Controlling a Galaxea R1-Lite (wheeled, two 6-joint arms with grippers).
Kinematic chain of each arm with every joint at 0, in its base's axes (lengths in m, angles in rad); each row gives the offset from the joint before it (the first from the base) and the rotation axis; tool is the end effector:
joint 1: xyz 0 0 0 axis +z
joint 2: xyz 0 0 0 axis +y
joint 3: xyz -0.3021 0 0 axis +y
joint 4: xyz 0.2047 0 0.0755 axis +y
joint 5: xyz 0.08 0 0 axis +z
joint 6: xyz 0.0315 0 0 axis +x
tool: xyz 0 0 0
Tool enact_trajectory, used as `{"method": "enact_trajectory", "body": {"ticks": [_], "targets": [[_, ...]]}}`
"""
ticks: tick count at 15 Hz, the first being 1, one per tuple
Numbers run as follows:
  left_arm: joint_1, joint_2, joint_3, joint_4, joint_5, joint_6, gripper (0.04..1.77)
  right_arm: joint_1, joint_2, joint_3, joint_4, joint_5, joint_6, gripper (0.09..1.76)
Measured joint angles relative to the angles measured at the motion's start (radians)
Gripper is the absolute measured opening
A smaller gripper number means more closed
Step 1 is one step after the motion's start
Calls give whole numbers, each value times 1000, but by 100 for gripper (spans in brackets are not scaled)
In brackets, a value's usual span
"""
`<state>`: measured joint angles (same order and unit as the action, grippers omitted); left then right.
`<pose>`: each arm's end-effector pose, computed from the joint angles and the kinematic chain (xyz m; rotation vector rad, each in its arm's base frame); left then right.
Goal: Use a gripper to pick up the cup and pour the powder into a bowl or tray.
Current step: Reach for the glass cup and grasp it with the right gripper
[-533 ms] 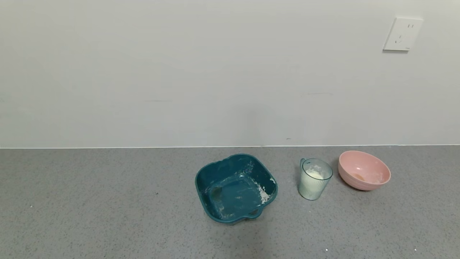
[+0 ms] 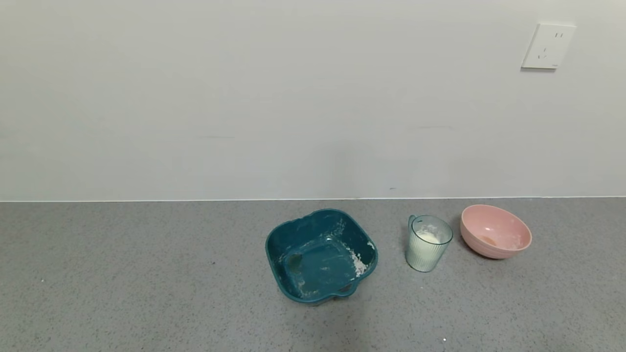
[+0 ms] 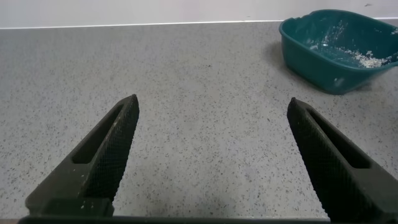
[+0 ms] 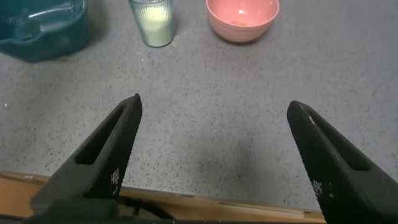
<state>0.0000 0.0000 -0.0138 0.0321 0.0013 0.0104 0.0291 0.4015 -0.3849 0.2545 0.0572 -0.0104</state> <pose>0.0130 0.0000 0.0763 0.0104 0.0183 0.0012 0.0352 0.0028 0.1603 -0.0065 0.2707 0.0872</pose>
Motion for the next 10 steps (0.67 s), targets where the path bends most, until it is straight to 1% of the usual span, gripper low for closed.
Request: {"method": "enact_trajectory", "body": {"ticks": [4, 10], "targets": [[0, 0, 0, 0, 0, 0, 172, 11, 209, -80, -1, 44, 3, 170], [0, 0, 0, 0, 0, 0, 172, 30, 518, -196, -4, 52, -2, 170]]}}
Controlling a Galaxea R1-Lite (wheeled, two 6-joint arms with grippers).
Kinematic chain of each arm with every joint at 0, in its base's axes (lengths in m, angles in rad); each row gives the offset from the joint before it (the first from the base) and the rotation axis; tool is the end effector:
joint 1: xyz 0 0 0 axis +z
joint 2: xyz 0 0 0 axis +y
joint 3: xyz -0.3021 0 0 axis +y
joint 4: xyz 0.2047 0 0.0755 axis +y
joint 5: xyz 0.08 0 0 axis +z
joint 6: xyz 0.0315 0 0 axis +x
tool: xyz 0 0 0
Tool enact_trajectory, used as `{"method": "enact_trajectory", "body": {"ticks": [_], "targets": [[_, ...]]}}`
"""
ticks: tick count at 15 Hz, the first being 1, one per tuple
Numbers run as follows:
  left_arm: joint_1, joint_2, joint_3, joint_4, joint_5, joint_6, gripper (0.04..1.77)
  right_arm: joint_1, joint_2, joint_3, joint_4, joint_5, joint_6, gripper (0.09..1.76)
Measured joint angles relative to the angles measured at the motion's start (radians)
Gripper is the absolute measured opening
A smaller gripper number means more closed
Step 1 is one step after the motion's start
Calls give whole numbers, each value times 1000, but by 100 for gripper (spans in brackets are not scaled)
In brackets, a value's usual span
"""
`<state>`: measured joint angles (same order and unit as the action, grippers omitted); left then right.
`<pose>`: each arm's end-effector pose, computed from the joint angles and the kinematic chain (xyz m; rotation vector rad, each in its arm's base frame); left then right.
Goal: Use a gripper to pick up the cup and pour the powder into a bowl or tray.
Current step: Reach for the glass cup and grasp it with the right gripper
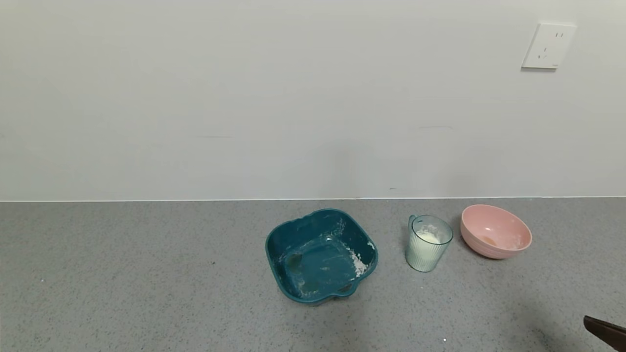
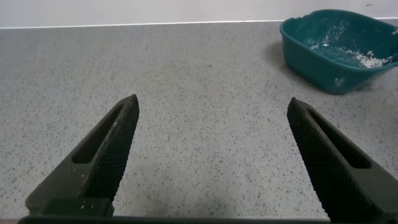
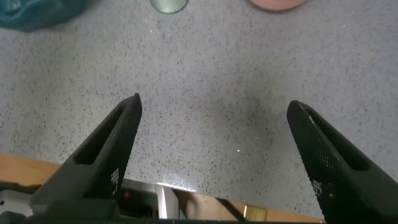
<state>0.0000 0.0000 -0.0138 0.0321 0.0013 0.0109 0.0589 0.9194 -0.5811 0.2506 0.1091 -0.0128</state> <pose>0.0130 0.0000 0.0763 0.0109 0.0183 0.0012 0.1271 0.0109 0.1817 0.0024 0.5883 0.1669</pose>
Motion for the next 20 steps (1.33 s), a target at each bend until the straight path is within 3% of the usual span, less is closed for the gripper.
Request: {"method": "enact_trajectory", "body": {"ticks": [10, 20], "targets": [[0, 0, 0, 0, 0, 0, 172, 163, 384, -32, -188, -8, 2, 170], [0, 0, 0, 0, 0, 0, 172, 209, 571, 53, -525, -17, 10, 170]]}}
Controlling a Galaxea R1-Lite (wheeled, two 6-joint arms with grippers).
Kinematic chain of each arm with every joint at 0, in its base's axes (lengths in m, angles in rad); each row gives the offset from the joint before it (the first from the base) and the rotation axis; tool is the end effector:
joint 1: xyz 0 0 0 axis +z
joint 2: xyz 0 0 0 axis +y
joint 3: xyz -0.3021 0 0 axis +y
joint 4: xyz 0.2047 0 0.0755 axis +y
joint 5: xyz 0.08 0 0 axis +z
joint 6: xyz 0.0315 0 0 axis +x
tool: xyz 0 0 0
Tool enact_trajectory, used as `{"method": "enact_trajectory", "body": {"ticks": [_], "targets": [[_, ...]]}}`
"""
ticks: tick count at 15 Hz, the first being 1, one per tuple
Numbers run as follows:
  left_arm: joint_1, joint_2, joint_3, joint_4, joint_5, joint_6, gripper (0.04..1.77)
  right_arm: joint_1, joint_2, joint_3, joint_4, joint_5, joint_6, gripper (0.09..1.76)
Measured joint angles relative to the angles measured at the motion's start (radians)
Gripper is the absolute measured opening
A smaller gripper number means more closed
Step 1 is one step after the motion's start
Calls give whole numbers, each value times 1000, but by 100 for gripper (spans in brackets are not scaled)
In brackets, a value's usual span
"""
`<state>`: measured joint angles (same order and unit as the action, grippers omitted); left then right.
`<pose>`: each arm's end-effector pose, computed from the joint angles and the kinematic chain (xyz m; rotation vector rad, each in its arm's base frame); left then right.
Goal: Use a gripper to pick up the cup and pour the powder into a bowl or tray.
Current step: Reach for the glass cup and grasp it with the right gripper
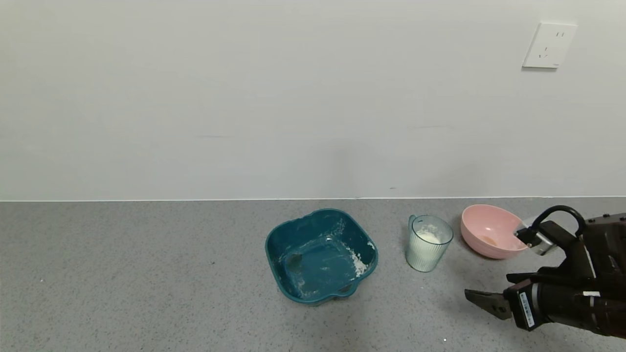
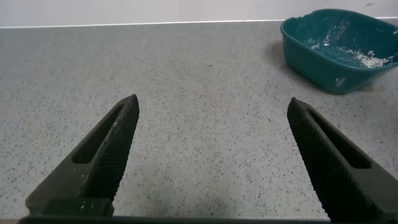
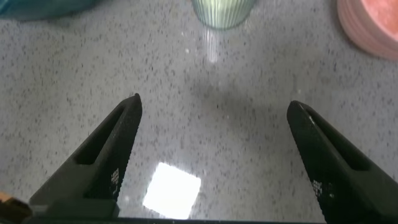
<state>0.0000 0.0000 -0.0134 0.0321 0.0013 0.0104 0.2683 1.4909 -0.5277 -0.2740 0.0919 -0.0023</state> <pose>0.0131 0.0000 0.0762 0.0104 0.0187 0.0012 0.2313 0.0666 0.1054 -0.0632 0.6897 0.3466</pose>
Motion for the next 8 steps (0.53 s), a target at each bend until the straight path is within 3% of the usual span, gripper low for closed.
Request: {"method": "enact_trajectory", "body": {"ticks": [8], "targets": [[0, 0, 0, 0, 0, 0, 172, 4, 192, 73, -372, 2, 0, 170]]}}
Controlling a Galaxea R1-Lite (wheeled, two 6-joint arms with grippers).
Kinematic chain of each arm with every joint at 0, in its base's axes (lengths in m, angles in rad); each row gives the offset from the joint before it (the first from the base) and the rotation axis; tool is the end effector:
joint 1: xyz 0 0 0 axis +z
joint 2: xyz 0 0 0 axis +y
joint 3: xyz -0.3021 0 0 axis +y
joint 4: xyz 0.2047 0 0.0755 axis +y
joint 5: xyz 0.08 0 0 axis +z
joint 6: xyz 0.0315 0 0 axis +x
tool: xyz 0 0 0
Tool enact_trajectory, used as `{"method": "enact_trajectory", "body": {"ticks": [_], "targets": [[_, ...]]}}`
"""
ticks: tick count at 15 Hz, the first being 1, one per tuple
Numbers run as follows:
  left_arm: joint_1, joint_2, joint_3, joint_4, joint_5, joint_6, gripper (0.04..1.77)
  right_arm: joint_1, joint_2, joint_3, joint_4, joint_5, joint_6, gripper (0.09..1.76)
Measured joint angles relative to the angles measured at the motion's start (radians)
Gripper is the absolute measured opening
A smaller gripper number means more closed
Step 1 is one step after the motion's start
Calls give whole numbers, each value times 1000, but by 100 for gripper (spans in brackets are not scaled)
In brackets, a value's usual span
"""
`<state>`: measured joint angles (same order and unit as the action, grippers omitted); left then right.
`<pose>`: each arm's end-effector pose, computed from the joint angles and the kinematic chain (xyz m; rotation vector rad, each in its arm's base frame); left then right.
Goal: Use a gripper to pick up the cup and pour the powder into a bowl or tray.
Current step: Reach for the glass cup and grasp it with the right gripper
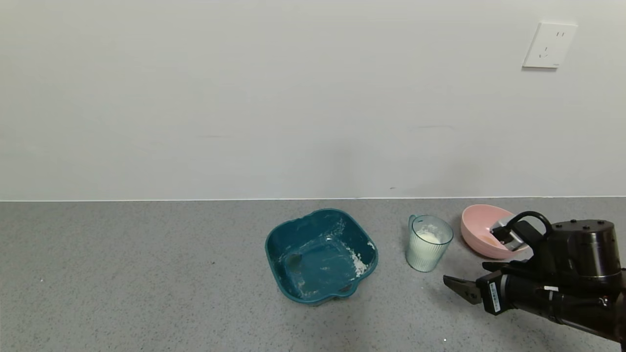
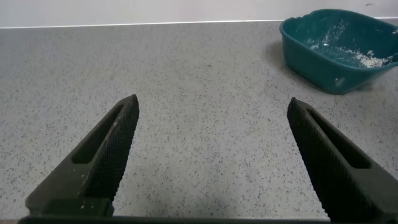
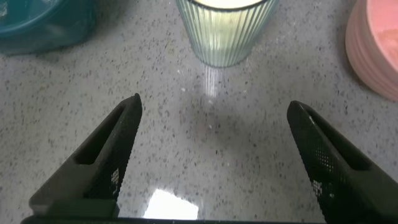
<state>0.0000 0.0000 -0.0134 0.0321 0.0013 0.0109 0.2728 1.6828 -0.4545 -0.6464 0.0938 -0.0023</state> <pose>0.0131 0.0000 0.0762 0.0109 0.0187 0.0012 0.2560 0.0747 0.0715 -0.0545 0.5824 0.3568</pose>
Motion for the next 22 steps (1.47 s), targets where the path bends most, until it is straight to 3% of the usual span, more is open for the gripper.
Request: {"method": "enact_trajectory", "body": {"ticks": [6, 13, 22], "targets": [[0, 0, 0, 0, 0, 0, 172, 0, 158, 31, -286, 4, 14, 170], [0, 0, 0, 0, 0, 0, 172, -3, 322, 35, -531, -21, 18, 170], [0, 0, 0, 0, 0, 0, 172, -4, 463, -63, -600, -26, 17, 170]]}}
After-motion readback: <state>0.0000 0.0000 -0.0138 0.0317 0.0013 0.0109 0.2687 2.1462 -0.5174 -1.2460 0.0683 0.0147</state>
